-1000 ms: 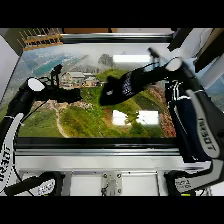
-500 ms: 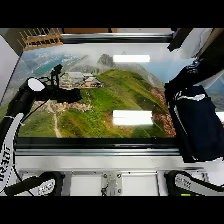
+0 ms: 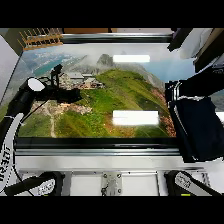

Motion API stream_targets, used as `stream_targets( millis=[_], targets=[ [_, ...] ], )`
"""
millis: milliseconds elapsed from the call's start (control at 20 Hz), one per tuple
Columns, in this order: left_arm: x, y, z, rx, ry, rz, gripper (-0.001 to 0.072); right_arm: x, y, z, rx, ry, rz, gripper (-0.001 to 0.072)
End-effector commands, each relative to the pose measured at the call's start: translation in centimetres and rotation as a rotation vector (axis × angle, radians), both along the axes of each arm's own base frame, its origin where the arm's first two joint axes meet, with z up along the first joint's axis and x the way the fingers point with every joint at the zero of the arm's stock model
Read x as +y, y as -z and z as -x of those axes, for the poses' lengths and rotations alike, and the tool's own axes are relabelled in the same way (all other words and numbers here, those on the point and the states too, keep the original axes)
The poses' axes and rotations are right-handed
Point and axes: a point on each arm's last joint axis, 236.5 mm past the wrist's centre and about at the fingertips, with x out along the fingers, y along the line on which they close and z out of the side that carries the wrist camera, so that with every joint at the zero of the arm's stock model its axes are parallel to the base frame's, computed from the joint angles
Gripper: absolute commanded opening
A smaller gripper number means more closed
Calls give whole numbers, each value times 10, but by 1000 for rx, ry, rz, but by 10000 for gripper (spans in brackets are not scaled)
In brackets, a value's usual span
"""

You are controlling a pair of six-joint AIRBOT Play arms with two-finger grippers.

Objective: Fold the clothes and pants, and hang the long-sleeved shirts on hangers.

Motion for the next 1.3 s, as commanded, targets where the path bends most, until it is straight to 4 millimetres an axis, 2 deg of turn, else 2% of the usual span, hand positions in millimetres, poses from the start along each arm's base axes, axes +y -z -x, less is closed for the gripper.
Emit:
stream_targets(
  millis=[0, 250, 400, 500, 650, 800, 900, 950, 1000, 1050, 1150, 1250],
  targets=[
    [0, 0, 0, -1, 1, -1, 4, -7, 38, 38, 163, 35, 41, 15],
    [0, 0, 0, -1, 1, -1, 4, -18, 84, 117, 395, 75, 197, 15],
    [0, 0, 0, -1, 0, -1, 5, -18, 110, 167, 541, 106, 230, 15],
    [0, 0, 0, -1, 1, -1, 4, -17, 130, 193, 628, 119, 237, 15],
    [0, 0, 0, -1, 1, -1, 4, -19, 154, 220, 730, 143, 246, 16],
    [0, 0, 0, -1, 1, -1, 4, -16, 171, 227, 764, 153, 214, 17],
    [0, 0, 0, -1, 1, -1, 4, -13, 175, 230, 770, 184, 181, 30],
    [0, 0, 0, -1, 1, -1, 4, -12, 176, 233, 779, 195, 167, 145],
    [0, 0, 0, -1, 1, -1, 4, -10, 177, 237, 795, 194, 159, 548],
    [0, 0, 0, -1, 1, -1, 4, -9, 175, 238, 789, 197, 160, 712],
    [0, 0, 0, 0, 1, -1, 5, -9, 152, 232, 703, 210, 186, 712],
    [0, 0, 0, 0, 1, -1, 4, 1, 112, 211, 505, 199, 205, 712]
  ],
)
